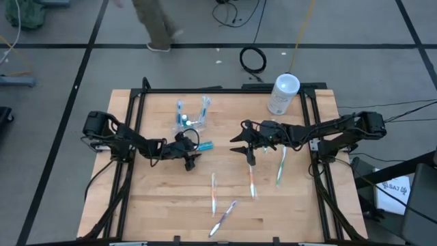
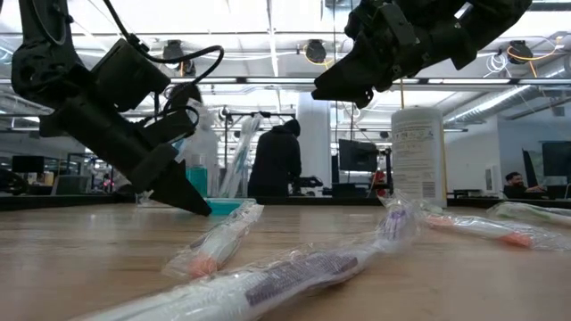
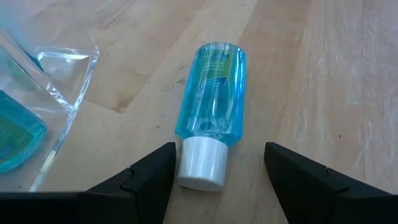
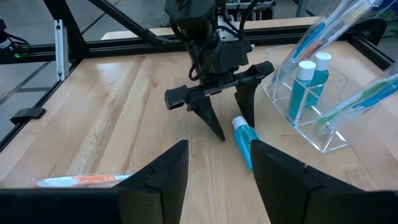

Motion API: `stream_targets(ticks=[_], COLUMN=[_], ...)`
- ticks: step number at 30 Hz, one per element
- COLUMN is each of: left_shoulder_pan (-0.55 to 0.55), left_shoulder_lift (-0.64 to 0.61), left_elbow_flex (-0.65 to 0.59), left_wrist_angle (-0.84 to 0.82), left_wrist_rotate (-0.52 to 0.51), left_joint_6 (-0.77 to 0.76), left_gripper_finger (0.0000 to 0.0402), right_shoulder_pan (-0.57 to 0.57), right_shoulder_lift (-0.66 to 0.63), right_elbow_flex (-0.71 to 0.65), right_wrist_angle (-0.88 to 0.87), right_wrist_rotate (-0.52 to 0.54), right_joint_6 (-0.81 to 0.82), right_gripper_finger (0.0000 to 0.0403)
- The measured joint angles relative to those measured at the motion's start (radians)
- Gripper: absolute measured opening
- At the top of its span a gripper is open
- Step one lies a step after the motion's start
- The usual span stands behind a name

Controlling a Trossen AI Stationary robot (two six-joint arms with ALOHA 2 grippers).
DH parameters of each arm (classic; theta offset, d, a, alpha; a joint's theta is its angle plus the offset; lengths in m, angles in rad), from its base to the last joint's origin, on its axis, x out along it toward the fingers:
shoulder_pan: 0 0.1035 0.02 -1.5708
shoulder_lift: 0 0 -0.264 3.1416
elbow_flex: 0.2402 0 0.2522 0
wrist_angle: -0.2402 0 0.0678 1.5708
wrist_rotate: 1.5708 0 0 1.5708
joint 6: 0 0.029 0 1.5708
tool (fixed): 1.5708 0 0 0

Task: Pick & Place toothbrushing station
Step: Put the blue mouthwash into the middle compartment of the transparent organizer

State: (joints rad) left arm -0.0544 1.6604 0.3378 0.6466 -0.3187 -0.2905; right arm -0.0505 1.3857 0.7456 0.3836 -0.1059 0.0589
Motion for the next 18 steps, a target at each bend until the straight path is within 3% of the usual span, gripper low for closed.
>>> stream_targets(ticks=[9,18], left_shoulder_pan=[-0.006,-0.006], left_shoulder_lift=[0.001,0.002], left_elbow_flex=[0.000,0.000], left_wrist_angle=[-0.005,0.006], left_wrist_rotate=[-0.001,0.034], left_joint_6=[0.056,-0.015], left_gripper_finger=[0.0247,0.0176], right_shoulder_pan=[0.000,0.000], right_shoulder_lift=[0.000,0.000], right_elbow_flex=[0.000,0.000], right_wrist_angle=[0.000,0.000], right_wrist_rotate=[0.000,0.000], right_joint_6=[0.000,0.000], right_gripper_finger=[0.0167,0.0166])
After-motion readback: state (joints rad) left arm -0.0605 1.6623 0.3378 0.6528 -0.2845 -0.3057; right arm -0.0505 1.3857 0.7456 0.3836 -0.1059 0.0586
